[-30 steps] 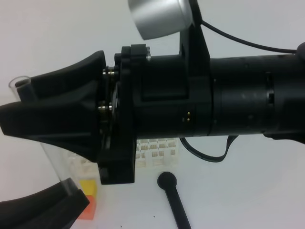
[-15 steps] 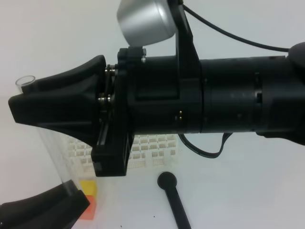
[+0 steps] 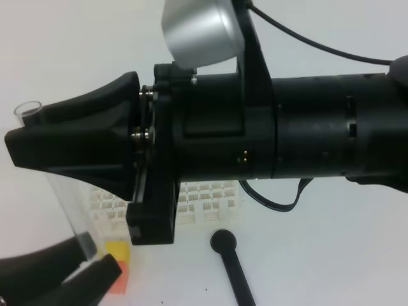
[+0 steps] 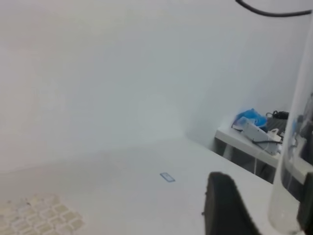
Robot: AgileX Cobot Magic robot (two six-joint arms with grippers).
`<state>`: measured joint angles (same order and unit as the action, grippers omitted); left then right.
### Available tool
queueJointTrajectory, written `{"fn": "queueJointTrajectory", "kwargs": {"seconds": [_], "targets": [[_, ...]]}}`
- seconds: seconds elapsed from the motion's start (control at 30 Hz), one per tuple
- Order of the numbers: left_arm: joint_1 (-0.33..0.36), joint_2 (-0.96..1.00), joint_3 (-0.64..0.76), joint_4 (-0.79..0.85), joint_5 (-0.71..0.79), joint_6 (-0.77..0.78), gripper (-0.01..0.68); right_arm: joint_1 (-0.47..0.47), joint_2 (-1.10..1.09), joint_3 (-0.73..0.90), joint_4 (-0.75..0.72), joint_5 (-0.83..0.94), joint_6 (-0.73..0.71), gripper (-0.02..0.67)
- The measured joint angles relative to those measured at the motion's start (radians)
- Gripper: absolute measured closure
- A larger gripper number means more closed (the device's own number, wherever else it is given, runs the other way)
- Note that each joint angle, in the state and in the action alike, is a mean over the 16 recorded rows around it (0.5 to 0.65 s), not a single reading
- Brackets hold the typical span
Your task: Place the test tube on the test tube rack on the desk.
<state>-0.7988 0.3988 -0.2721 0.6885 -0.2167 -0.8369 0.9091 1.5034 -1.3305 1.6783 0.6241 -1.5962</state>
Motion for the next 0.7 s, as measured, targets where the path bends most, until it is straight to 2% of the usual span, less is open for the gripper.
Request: {"fn": "queueJointTrajectory", "kwargs": {"seconds": [0.13, 0.27, 0.7], "targets": [[0.000, -0.001, -0.034, 0.019, 0.063, -0.001, 0.346, 0.000, 0.000, 0.000, 0.003, -0.024, -0.055, 0.524], [0.000, -0.014, -0.069, 0.035, 0.149, -0.001, 0.369, 0.000, -0.001, 0.000, 0.008, -0.078, -0.122, 0.524], [0.003, -0.257, -0.110, 0.014, 0.464, 0.002, 0.626, 0.000, -0.001, 0.000, 0.026, -0.295, -0.279, 0.525]]}}
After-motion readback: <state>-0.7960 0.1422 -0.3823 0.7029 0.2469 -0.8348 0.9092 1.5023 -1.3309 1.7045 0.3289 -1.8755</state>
